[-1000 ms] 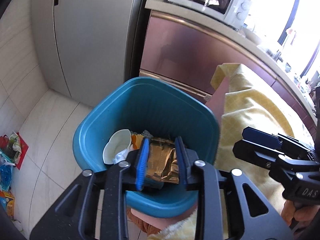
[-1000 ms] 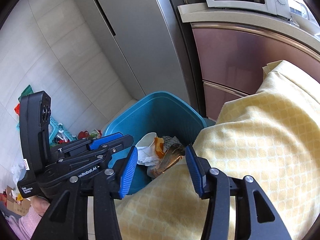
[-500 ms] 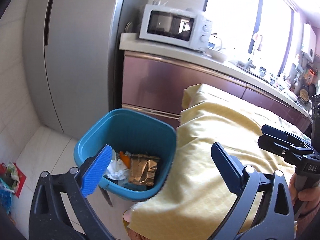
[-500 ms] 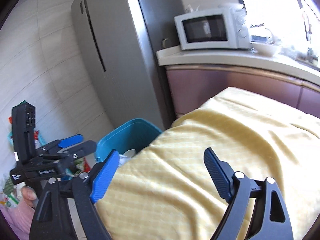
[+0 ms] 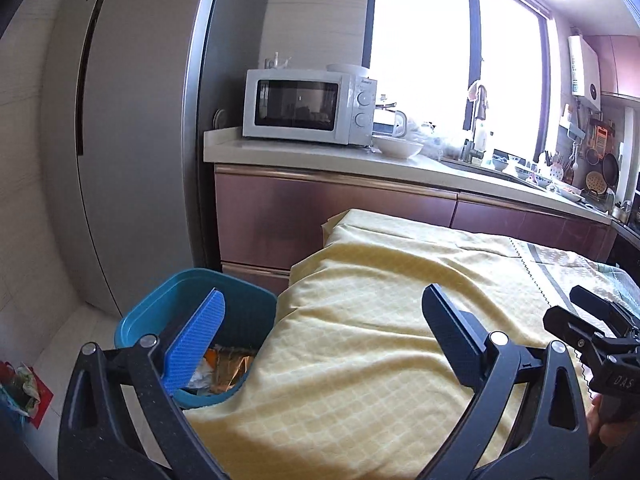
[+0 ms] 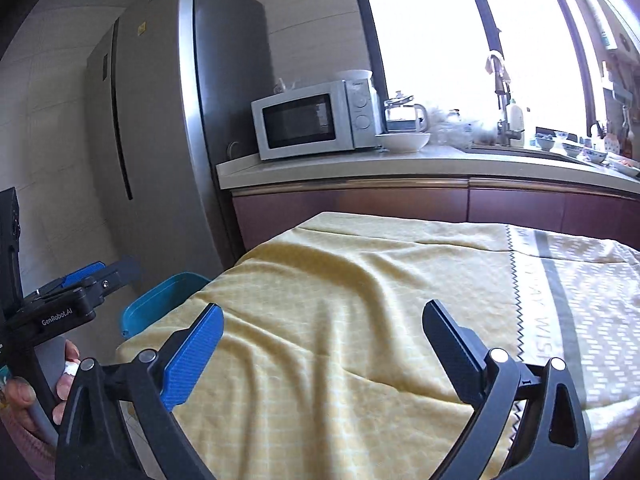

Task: Collect trash

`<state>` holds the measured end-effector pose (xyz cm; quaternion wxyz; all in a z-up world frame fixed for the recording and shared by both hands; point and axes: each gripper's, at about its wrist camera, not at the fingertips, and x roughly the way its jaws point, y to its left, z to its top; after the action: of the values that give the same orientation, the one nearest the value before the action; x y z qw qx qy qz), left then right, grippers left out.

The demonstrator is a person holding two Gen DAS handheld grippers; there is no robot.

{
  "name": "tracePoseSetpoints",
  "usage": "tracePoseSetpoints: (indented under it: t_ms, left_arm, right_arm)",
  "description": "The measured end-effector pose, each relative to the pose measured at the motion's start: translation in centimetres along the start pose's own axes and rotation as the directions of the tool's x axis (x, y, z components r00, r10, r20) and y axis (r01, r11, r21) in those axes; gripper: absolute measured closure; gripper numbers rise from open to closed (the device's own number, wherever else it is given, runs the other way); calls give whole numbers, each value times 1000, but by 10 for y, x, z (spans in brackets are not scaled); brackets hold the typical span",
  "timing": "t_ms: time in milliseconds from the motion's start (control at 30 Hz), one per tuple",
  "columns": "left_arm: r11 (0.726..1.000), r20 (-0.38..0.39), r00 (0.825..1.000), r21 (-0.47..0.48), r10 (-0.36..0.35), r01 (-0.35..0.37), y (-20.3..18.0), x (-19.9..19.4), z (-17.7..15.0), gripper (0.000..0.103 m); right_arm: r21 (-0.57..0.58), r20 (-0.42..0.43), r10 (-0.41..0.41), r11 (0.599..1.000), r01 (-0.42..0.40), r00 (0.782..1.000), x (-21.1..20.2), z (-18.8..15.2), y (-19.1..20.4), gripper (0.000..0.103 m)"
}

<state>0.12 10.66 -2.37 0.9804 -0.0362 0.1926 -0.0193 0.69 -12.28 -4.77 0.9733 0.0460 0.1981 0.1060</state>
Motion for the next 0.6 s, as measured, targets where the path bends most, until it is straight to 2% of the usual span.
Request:
tracePoseSetpoints:
  t_ms: [233,600]
  left_arm:
    - [998,68,997,64,-26,21,-40,-20,-1,6]
    - [993,120,992,110,-45,32,-61,-28,3,6]
  right_arm:
    - [15,80,-105,994,104,991,-29,-5,-20,7]
    - [43,118,-171,985,167,978,-50,-7,-33,7]
